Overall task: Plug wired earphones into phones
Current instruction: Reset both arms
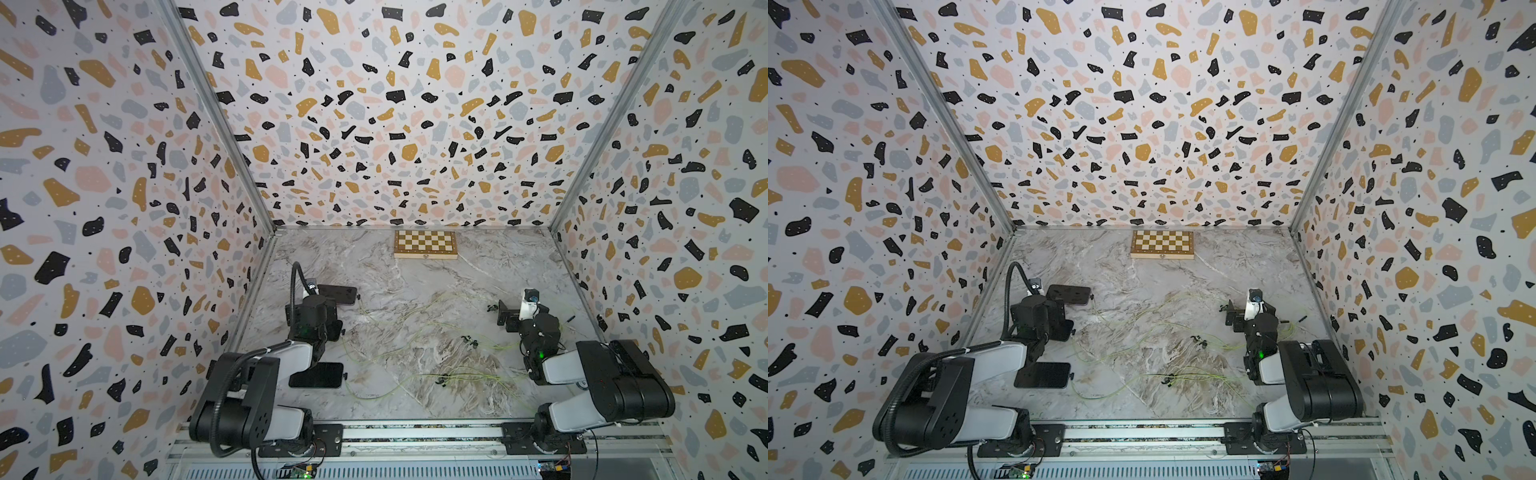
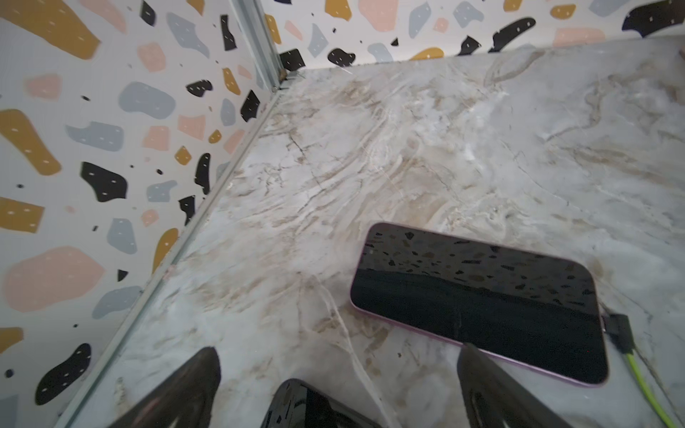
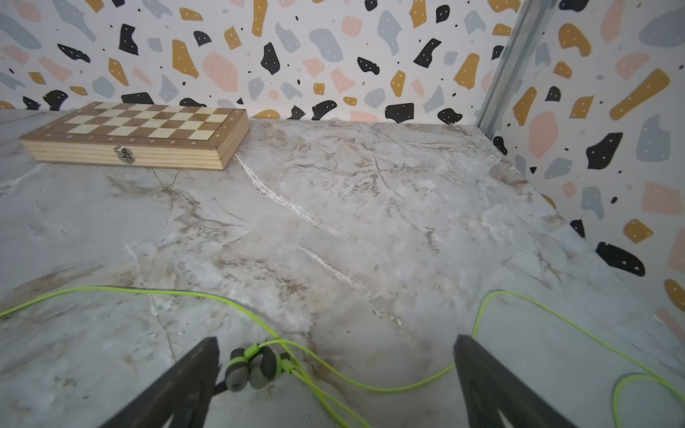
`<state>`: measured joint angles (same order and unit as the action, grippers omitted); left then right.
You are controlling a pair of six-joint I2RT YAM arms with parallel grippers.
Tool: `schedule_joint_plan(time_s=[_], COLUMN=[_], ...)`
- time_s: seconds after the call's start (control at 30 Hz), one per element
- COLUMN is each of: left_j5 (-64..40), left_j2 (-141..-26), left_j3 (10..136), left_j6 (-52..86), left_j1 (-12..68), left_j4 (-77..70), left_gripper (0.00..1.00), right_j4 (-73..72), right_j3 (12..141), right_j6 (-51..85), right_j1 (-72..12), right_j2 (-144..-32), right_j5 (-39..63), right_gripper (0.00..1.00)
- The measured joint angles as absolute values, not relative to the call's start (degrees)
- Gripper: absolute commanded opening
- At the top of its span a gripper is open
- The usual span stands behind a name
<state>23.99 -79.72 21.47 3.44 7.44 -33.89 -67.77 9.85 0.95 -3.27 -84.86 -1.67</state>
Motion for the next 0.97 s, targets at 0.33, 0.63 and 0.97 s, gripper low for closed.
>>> schedule_joint_plan(time_s=[0.33, 0.63, 0.97], left_j5=[19.6, 18.9, 18.9], left_j2=[-81.4, -81.3, -81.3], left_j3=[18.5, 18.5, 18.5], left_j6=[3.6, 3.6, 3.6], left_j1=[4.8, 4.8, 4.8], left_j4=[-42.9, -43.3, -43.4], left_gripper=[0.99, 0.99, 0.99], right_j4=[-67.7, -67.7, -67.6], right_j3=[10.9, 10.9, 11.0], right_j6=[-0.2, -0.4, -0.4], right_j1=[-4.2, -4.2, -4.1], right_j2=[-84.9, -84.9, -84.9], right_j5=[-1.3, -1.3, -0.8], right_gripper=[0.99, 0.99, 0.99])
